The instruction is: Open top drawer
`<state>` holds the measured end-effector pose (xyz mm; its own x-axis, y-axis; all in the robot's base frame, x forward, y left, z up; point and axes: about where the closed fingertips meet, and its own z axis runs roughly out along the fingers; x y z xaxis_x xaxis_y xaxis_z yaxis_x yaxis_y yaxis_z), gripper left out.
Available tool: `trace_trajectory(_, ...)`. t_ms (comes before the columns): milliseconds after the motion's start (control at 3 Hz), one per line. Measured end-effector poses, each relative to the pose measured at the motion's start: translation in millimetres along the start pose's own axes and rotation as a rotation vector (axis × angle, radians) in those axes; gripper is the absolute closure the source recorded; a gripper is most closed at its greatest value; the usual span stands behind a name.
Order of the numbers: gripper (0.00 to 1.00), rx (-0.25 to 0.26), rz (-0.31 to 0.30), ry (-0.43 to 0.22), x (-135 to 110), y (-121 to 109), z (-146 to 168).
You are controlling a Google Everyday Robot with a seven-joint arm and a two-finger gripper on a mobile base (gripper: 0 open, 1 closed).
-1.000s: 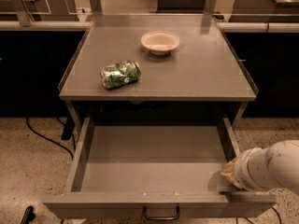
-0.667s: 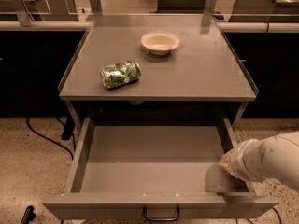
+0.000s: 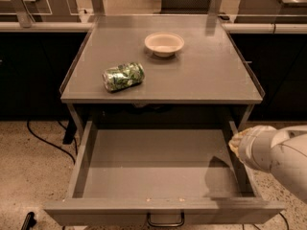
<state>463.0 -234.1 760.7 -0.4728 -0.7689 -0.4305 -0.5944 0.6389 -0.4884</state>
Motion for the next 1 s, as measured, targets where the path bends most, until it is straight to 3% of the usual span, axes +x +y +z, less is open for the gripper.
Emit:
trace_trajectory(333,0.81,0.011,-0.002,-0.008,-3.1,-2.7,-1.5)
trace_trajectory(1000,0.35,0.011,-0.002,-0.008,-3.1,-2.7,-1.6)
